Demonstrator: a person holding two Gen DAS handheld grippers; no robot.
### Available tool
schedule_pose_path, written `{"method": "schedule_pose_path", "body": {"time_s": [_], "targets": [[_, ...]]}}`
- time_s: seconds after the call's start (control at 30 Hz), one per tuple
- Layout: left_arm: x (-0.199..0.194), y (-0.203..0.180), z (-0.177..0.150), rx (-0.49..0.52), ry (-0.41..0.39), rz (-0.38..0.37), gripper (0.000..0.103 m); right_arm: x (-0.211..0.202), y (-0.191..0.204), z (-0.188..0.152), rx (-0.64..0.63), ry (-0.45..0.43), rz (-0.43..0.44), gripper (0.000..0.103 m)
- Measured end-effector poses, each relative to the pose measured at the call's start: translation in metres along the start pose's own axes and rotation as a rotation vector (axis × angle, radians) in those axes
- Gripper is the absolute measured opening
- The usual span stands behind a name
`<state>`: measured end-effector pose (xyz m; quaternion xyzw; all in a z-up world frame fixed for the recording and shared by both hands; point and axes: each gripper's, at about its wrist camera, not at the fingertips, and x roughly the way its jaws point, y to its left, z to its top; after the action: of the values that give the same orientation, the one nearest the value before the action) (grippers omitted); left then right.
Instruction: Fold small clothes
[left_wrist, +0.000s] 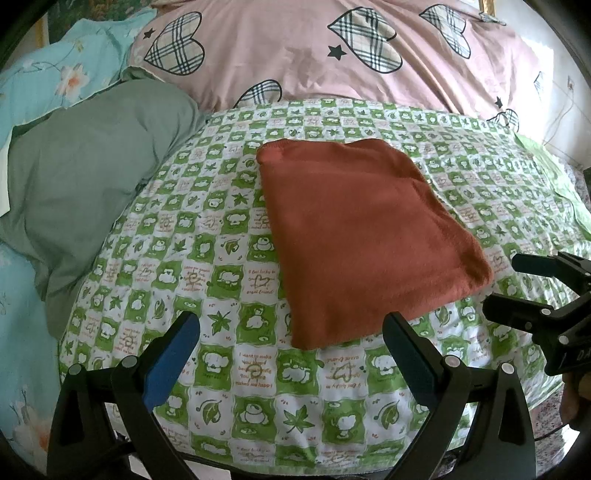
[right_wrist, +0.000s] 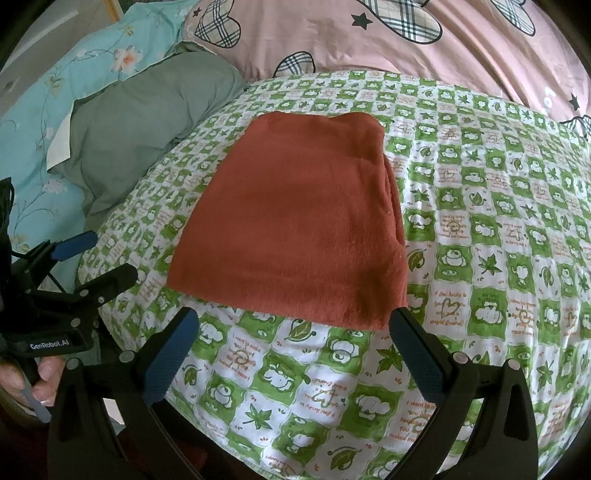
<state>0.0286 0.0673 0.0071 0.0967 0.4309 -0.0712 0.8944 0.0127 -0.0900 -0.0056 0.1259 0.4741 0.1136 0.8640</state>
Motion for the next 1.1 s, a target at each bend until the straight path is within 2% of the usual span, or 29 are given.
{"method": "schedule_pose_path", "body": {"time_s": [0.53,1.1], "targets": [[0.001,-0.001,0.002,0.000,0.000,-0.001,0.100,0.001,-0.002,0.001,0.003,-0.001,0.002,0.103],[0.013,-0.003,0.020,-0.022,-0.009,-0.008,0.100,0.012,-0.009,0.024,-0.007,-0.005,0.020,0.103]]}}
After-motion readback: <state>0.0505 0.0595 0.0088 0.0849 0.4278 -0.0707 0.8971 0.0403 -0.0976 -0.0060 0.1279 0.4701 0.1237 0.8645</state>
